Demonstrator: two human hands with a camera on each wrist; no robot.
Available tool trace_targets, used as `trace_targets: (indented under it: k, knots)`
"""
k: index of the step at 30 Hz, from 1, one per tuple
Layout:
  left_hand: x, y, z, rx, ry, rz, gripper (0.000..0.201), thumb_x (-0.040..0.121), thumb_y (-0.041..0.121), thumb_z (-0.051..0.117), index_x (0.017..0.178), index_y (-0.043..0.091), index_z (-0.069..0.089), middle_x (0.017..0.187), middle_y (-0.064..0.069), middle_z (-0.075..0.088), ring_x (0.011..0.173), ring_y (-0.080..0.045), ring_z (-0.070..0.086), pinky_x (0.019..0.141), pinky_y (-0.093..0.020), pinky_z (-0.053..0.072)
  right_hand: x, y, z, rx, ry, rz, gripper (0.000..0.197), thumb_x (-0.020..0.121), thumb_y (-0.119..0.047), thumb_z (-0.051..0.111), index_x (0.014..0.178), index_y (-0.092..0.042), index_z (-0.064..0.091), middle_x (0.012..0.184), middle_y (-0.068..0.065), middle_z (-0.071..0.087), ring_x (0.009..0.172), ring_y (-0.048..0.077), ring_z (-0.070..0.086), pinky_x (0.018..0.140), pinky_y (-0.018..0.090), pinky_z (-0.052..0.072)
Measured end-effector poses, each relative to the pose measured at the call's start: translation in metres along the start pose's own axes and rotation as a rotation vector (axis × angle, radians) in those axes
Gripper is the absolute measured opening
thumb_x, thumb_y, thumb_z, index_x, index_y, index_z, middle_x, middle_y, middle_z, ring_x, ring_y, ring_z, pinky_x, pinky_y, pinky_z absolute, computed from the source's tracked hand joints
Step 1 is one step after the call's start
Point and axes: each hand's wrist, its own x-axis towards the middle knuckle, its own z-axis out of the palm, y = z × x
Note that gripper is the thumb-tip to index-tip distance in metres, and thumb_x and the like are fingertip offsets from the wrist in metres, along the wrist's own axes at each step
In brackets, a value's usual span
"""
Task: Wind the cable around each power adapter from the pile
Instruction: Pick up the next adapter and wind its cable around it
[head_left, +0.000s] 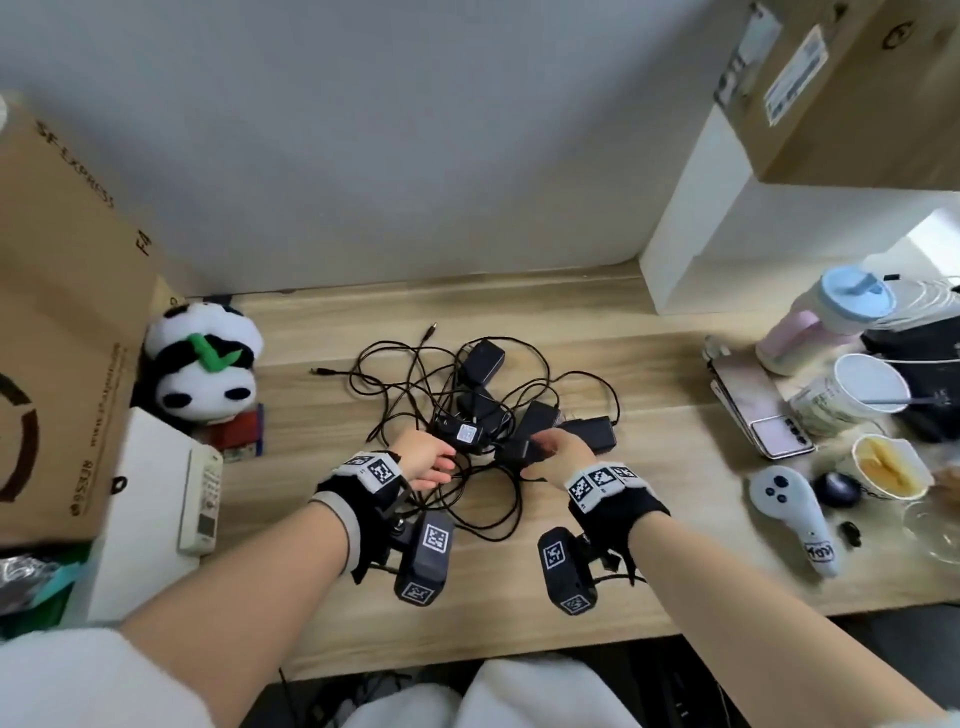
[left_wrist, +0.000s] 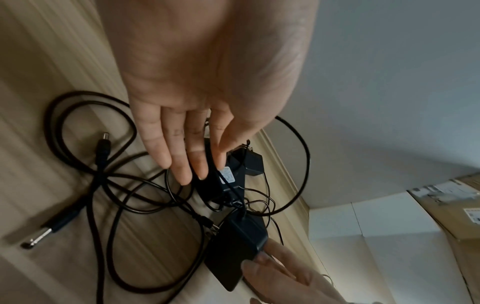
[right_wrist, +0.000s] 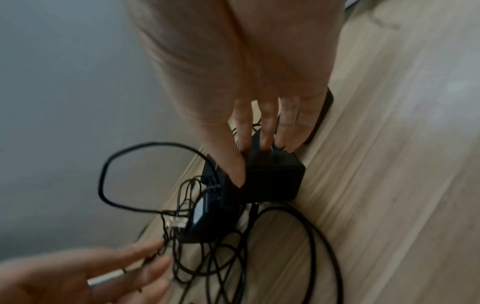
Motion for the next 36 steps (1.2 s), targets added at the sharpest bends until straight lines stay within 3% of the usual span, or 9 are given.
trace_targets:
  k: [3, 10, 13, 18, 23, 26, 30, 32, 36]
  knots:
    - [0.002, 0.0, 0.002, -0.022, -0.018, -0.014, 0.014, 0.098, 0.02, 0.043, 0.105, 0.015, 0.054, 0.079, 0.001, 0.057, 0.066, -0.011, 0.056, 0.06, -0.018, 0.041, 0.007, 0.005, 0.005, -0.095, 0.047, -0.059, 0.045, 0.073, -0.019, 0.077, 0.115, -0.017, 0.063, 0.112, 0.003, 0.066, 0.109, 0.022, 0.059, 0.082, 0.021, 0.041]
    - [-0.005, 0.01, 0.007, -0.052, -0.046, 0.031, 0.031, 0.097, 0.019, 0.046, 0.124, 0.006, 0.055, 0.089, -0.003, 0.061, 0.075, -0.016, 0.059, 0.069, -0.021, 0.045, 0.011, 0.011, -0.012, 0.075, -0.059, -0.176, 0.038, 0.079, -0.015, 0.073, 0.114, -0.008, 0.063, 0.103, 0.007, 0.066, 0.098, 0.022, 0.062, 0.092, 0.032, 0.049]
    - [-0.017, 0.02, 0.01, -0.029, -0.119, 0.08, 0.032, 0.097, 0.02, 0.048, 0.126, 0.007, 0.052, 0.114, -0.012, 0.061, 0.094, -0.022, 0.06, 0.078, -0.024, 0.048, 0.007, 0.007, -0.033, 0.289, -0.169, -0.162, 0.031, 0.085, -0.014, 0.066, 0.115, -0.013, 0.06, 0.104, 0.007, 0.061, 0.097, 0.02, 0.059, 0.085, 0.028, 0.05]
    - [-0.036, 0.045, 0.021, 0.019, -0.206, 0.223, 0.028, 0.096, 0.011, 0.047, 0.124, 0.012, 0.05, 0.099, -0.005, 0.061, 0.083, -0.018, 0.062, 0.073, -0.024, 0.048, -0.003, -0.016, -0.068, 0.662, -0.121, -0.201, 0.034, 0.09, -0.007, 0.058, 0.124, -0.006, 0.054, 0.113, 0.008, 0.061, 0.093, 0.015, 0.06, 0.071, 0.02, 0.05]
    - [-0.052, 0.078, 0.023, -0.027, -0.248, 0.374, 0.028, 0.093, 0.008, 0.051, 0.119, 0.019, 0.051, 0.107, -0.004, 0.063, 0.087, -0.015, 0.061, 0.077, -0.025, 0.046, -0.019, -0.047, -0.106, 0.695, -0.064, -0.312, 0.032, 0.091, -0.013, 0.057, 0.123, -0.011, 0.055, 0.114, 0.003, 0.065, 0.101, 0.015, 0.061, 0.085, 0.026, 0.047]
    - [-0.06, 0.091, 0.023, 0.013, -0.305, 0.429, 0.018, 0.093, 0.009, 0.054, 0.108, 0.019, 0.055, 0.092, -0.003, 0.065, 0.08, -0.012, 0.063, 0.076, -0.022, 0.051, -0.025, -0.064, -0.123, 0.69, 0.008, -0.404, 0.028, 0.093, -0.016, 0.055, 0.12, -0.01, 0.057, 0.114, 0.006, 0.063, 0.107, 0.02, 0.058, 0.095, 0.036, 0.044]
    - [-0.061, 0.097, 0.021, -0.035, -0.187, 0.412, 0.017, 0.099, 0.009, 0.042, 0.093, 0.006, 0.058, 0.071, -0.005, 0.053, 0.051, -0.008, 0.056, 0.056, -0.017, 0.051, -0.031, -0.084, -0.142, 0.793, 0.115, -0.438, 0.028, 0.096, -0.02, 0.049, 0.117, -0.001, 0.055, 0.107, 0.016, 0.06, 0.093, 0.026, 0.061, 0.078, 0.034, 0.054]
    - [-0.061, 0.097, 0.018, 0.023, -0.105, 0.333, 0.02, 0.1, 0.014, 0.042, 0.085, 0.01, 0.056, 0.074, -0.004, 0.052, 0.055, -0.008, 0.053, 0.057, -0.017, 0.046, -0.035, -0.091, -0.152, 0.875, 0.13, -0.44, 0.024, 0.097, -0.021, 0.048, 0.111, -0.003, 0.054, 0.105, 0.017, 0.058, 0.09, 0.029, 0.062, 0.079, 0.041, 0.052]
    - [-0.056, 0.104, 0.006, 0.128, 0.11, 0.322, 0.011, 0.095, 0.013, 0.05, 0.084, 0.012, 0.054, 0.076, -0.001, 0.051, 0.066, -0.012, 0.05, 0.058, -0.019, 0.038, -0.041, -0.102, -0.166, 0.95, 0.107, -0.482, 0.017, 0.097, -0.023, 0.047, 0.104, -0.009, 0.055, 0.102, 0.012, 0.059, 0.086, 0.022, 0.062, 0.074, 0.034, 0.052]
